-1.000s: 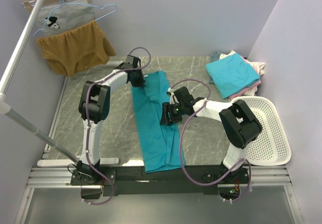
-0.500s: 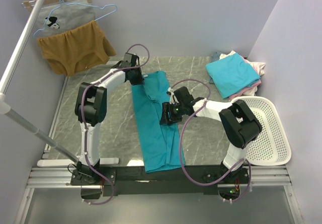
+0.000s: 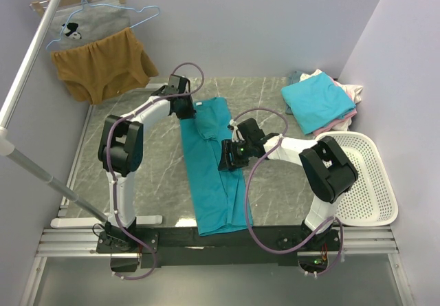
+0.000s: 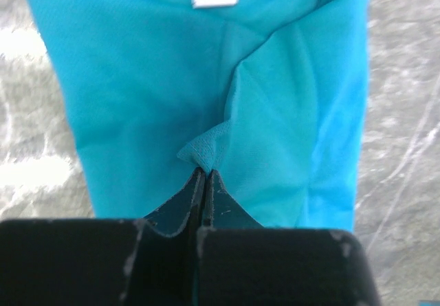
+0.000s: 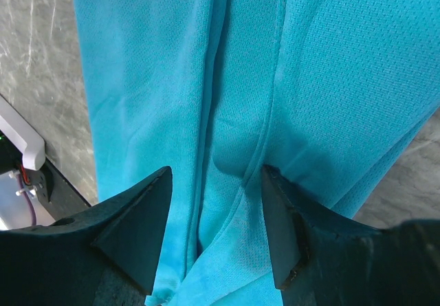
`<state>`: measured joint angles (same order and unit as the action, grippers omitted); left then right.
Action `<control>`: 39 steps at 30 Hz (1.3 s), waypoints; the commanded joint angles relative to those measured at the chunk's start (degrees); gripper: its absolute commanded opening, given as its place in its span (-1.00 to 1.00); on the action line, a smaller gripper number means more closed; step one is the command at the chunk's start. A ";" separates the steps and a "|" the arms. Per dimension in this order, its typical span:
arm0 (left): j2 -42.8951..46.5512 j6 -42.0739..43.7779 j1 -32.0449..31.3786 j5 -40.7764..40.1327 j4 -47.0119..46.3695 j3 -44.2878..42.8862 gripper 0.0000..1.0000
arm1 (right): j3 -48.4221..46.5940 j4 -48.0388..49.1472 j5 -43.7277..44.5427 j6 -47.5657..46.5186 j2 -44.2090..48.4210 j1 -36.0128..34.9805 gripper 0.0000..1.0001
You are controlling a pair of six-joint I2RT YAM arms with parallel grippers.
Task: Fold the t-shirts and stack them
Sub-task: Rotate the tshirt 90 degrees
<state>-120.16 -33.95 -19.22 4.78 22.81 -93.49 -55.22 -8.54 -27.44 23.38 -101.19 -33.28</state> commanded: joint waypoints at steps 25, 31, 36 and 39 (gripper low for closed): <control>10.91 -0.85 -0.03 -8.29 2.68 11.83 0.99 | -1.73 -7.72 20.50 -3.86 9.43 1.19 0.27; 10.39 -1.29 -0.03 -7.24 -0.31 16.06 0.99 | -1.29 -6.76 21.29 -4.83 7.06 2.95 0.27; 6.62 -1.11 0.76 -5.40 -1.62 14.48 0.99 | -2.08 -5.62 18.83 -5.27 4.08 5.59 0.27; 3.28 -0.59 1.47 -4.25 -1.98 11.50 0.99 | -2.52 -5.00 17.34 -5.36 2.76 6.55 0.27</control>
<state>-113.01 -34.70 -18.76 -2.07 23.79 -78.02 -55.29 -15.31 -8.56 19.16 -96.57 -28.16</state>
